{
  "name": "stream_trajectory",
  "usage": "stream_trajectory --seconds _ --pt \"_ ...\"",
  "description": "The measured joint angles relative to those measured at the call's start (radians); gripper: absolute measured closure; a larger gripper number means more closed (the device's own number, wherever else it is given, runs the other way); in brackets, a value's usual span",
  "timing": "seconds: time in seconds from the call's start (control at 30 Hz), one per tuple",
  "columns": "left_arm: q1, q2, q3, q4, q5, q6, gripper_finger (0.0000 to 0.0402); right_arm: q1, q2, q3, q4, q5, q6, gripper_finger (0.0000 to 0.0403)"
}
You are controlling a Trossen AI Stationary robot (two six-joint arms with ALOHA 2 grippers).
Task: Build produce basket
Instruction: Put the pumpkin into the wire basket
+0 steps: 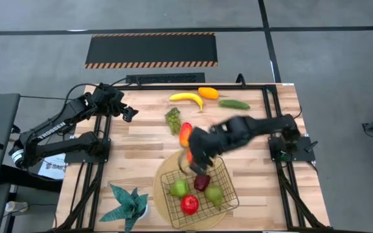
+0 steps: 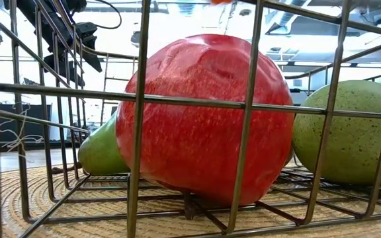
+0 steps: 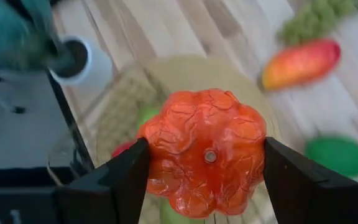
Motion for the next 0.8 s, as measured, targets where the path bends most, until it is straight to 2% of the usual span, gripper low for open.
stream_trajectory --seconds 0.17,0.3,0.8 --pt "0.0 0.0 0.0 0.0 0.0 -0.001 0.0028 0.145 0.01 -0.047 -0.091 0.044 0.147 0.0133" --pt "0.0 0.0 0.0 0.0 0.001 -0.001 0.0028 0.203 0.034 -0.142 -0.104 0.039 0.237 0.0133" --pt "0.0 0.002 0.0 0.002 0.013 -0.004 0.0028 0.173 0.031 -0.573 0.144 0.038 0.241 0.0132"
